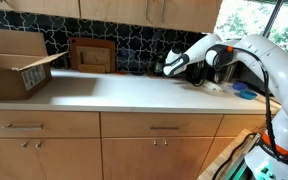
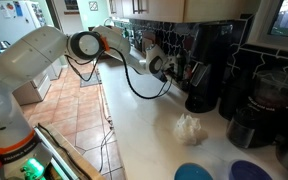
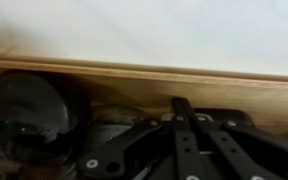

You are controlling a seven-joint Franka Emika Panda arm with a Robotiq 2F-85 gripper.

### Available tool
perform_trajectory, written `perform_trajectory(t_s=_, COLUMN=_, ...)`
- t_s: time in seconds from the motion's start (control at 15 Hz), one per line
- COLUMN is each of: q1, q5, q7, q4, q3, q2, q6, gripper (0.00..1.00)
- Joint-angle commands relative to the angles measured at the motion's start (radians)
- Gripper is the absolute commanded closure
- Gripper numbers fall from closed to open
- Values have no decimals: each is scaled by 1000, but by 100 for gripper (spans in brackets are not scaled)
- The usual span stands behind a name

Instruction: Slide the sauce tray by holding the bottom left corner and rotating it anticlockwise

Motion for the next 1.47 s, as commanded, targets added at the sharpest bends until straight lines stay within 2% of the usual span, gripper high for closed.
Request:
perform_trajectory(t_s=0.0, q1=19, q5=32, q7=-9, q4=6, q3=-6, q2=-3, q6=-109, gripper=100)
perform_trajectory(t_s=0.53, q1=8, q5=43, q7=-22, q4=-22, q3=53, q2=-43, q6=-198, gripper=100)
perform_trajectory(t_s=1.4, q1=34, q5=74, q7=46, q4=-80, q3=66, q2=-76, q6=-276, gripper=100)
